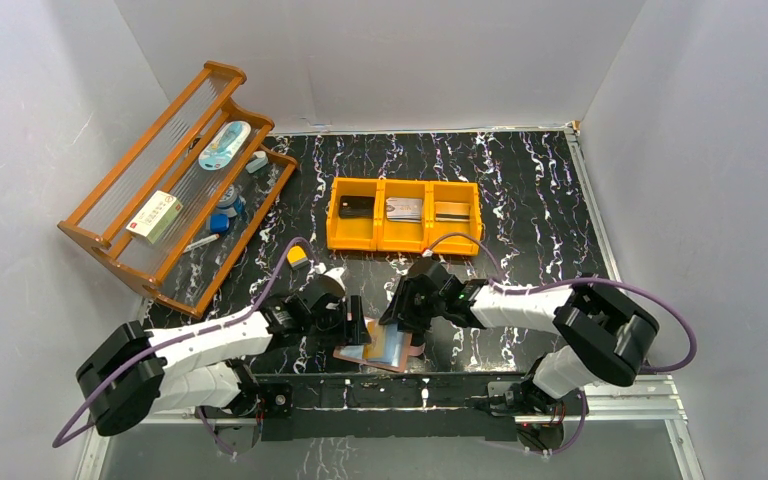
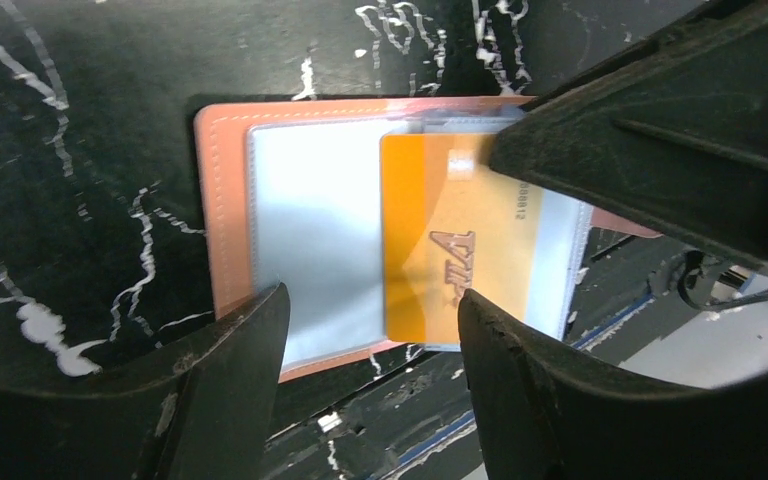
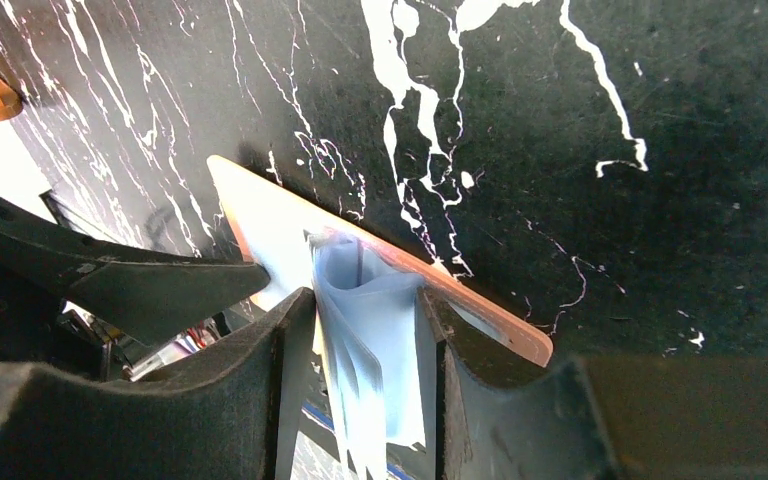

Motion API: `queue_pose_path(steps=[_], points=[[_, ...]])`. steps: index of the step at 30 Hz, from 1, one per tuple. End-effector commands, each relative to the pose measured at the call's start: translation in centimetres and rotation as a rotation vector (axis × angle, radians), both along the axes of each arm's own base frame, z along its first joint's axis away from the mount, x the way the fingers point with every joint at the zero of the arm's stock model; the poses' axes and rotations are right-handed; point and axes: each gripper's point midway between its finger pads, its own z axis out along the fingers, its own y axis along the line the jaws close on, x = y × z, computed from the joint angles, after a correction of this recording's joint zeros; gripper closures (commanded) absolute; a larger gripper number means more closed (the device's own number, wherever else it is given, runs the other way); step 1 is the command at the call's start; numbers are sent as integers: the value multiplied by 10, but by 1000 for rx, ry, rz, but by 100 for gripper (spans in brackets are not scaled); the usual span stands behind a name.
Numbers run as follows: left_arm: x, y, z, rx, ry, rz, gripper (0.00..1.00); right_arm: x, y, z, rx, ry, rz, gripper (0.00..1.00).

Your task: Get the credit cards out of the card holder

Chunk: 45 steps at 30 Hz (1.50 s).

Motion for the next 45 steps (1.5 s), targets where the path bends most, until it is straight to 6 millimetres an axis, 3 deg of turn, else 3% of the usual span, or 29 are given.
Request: queue_pose_path(steps=[1,6,12,16,20,25,28,33,45], points=[[-10,-13,-4,-37,60,-58,40,5,1,-5,-29,-19,22,49],[-13,-21,-1,-100,74,-60,46,9,4,-3,-24,-28,37,51],[-13,-19,2,-118,66,-31,48,17,-11,1,-91,-49,18,46],[-12,-17,2,-117,59,-18,48,24,-29,20,-166,-106,-7,36],[-7,-16,9,-122,24,-11,44,29,-41,49,-173,-175,-35,34],[5,-6,23,-68,-48,16,39,10,-16,66,19,-137,36,42],[9,0,28,-40,-75,29,37,-3,-1,57,91,-70,67,42],[8,-1,32,-53,-76,20,36,-18,8,28,84,15,97,42],[-2,-23,23,-125,-11,-52,37,-29,-13,-27,-28,101,54,50]])
